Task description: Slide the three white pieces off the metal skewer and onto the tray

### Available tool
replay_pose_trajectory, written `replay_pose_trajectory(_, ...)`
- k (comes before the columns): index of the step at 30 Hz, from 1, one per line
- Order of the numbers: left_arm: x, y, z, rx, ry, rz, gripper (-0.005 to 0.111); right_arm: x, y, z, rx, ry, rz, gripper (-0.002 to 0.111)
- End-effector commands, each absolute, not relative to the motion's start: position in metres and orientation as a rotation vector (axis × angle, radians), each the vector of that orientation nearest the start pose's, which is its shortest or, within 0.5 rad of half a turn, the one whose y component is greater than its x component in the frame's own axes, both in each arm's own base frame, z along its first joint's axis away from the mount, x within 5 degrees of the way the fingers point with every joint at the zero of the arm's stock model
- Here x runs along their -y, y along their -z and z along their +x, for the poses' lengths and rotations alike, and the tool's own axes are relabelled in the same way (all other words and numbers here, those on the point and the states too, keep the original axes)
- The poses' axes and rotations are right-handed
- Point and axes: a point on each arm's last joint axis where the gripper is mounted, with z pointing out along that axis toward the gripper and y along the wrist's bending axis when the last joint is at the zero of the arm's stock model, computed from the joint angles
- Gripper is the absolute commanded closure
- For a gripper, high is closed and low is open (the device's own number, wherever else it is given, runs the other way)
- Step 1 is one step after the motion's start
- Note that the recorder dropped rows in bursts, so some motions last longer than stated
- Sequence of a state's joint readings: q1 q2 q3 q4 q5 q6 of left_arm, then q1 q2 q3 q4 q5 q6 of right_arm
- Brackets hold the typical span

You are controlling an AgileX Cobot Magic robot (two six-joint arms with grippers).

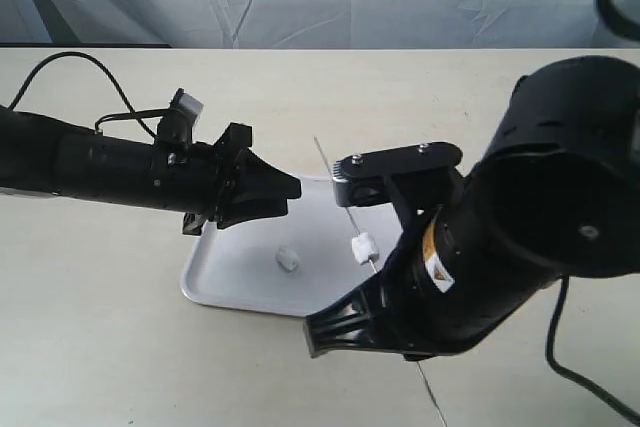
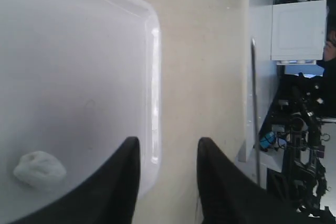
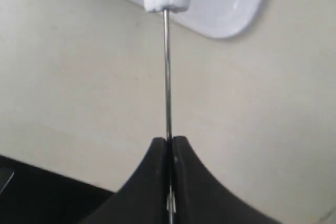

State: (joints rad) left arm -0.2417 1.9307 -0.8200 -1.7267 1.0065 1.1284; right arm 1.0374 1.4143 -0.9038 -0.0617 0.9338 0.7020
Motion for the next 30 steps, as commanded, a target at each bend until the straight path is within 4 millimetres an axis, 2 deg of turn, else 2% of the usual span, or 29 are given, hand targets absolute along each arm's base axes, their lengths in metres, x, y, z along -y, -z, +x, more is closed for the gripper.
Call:
replay_pose_trajectory(1, 0.154, -0.142, 0.29, -2.437, 1.715, 0.001, 0.071, -0.232, -0.211, 0.145, -2.87, -0.194, -0.558, 0.109)
replay_pose_trajectory(3, 0.154, -0.143, 0.289, -2.432, 1.734, 0.018, 0.071, -0.239, -0.201, 0.151, -2.842, -0.194, -0.562, 0.109)
replay_pose_trajectory(7, 0.154, -0.143, 0.288, -2.437, 1.736, 0.033, 0.071, -0.257, -0.186, 0.161, -2.775, -0.322, -0.503, 0.109)
replay_pose_trajectory(10, 0.154, -0.143, 0.287, -2.443, 1.733, 0.043, 0.071, -0.26, -0.178, 0.163, -2.774, -0.333, -0.495, 0.109)
replay_pose_trajectory(16, 0.154, -0.141, 0.285, -2.46, 1.73, 0.054, 0.071, -0.257, -0.179, 0.179, -2.754, -0.415, -0.355, 0.109)
replay_pose_trajectory(26, 0.154, -0.141, 0.285, -2.466, 1.719, 0.053, 0.071, -0.261, -0.18, 0.18, -2.738, -0.49, -0.31, 0.109)
replay_pose_trajectory(30, 0.152, -0.137, 0.286, -2.494, 1.657, 0.048, 0.071, -0.261, -0.183, 0.179, -2.746, -0.518, -0.275, 0.109)
